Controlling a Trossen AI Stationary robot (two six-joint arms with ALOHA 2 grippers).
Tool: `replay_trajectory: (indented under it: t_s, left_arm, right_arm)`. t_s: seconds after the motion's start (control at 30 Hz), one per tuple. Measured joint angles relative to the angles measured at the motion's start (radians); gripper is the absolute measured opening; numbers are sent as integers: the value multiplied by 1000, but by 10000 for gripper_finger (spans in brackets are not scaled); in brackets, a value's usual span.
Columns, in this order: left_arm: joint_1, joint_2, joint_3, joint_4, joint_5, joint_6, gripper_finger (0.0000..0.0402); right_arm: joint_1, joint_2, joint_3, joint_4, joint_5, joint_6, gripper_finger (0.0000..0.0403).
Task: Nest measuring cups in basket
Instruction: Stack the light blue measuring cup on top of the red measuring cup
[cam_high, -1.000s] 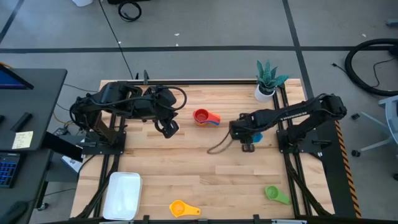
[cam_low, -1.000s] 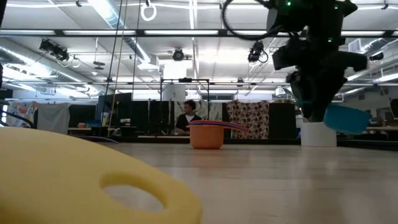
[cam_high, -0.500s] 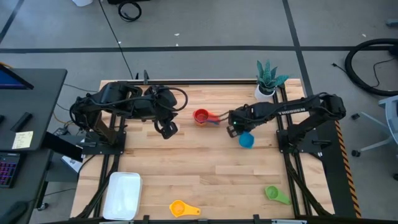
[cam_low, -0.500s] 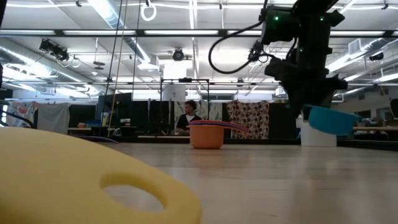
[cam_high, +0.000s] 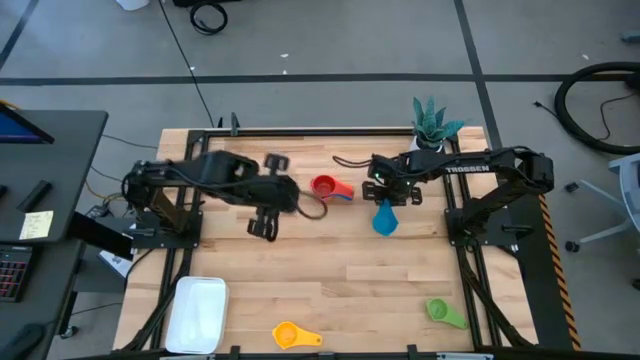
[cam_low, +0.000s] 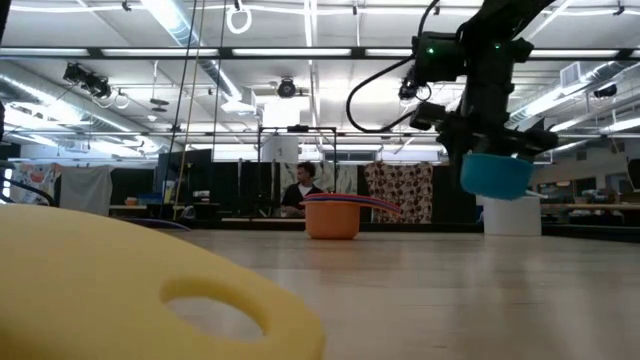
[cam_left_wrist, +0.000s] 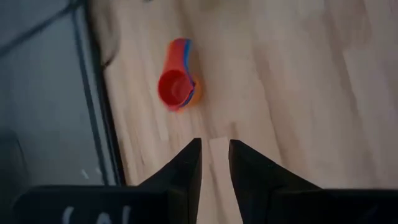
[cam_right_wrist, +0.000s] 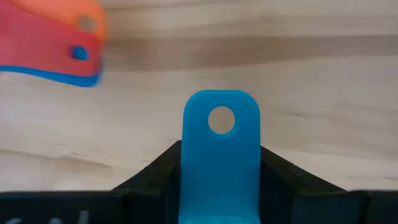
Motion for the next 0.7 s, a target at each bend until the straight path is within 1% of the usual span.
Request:
replay_trajectory:
  t_s: [0.13, 0.37, 0.4, 0.47, 0.53, 0.57, 0.63, 0.7]
  left_arm:
    - [2, 2, -139, 152, 9, 242, 86]
    - [5, 2, -340, 617, 15, 557, 86]
    - [5, 2, -364, 679, 21, 610, 86]
    - [13, 2, -408, 783, 81, 698, 86]
    - [21, 2, -452, 870, 154, 733, 86]
    - [24, 6, -469, 896, 173, 735, 86]
    - [24, 9, -498, 927, 171, 732, 86]
    - [24, 9, -512, 926, 136, 731, 86]
  right_arm:
    - [-15, 0, 0, 53, -9, -37, 154]
    - [-15, 0, 0, 57, 0, -102, 154]
    - [-15, 0, 0, 57, 0, -116, 154]
    - [-14, 0, 0, 57, -1, -137, 154]
    - [-14, 0, 0, 57, -2, -149, 154]
    - [-14, 0, 0, 57, -3, -150, 154]
    - [-14, 0, 0, 58, -9, -143, 154]
    - [-15, 0, 0, 60, -19, -130, 154]
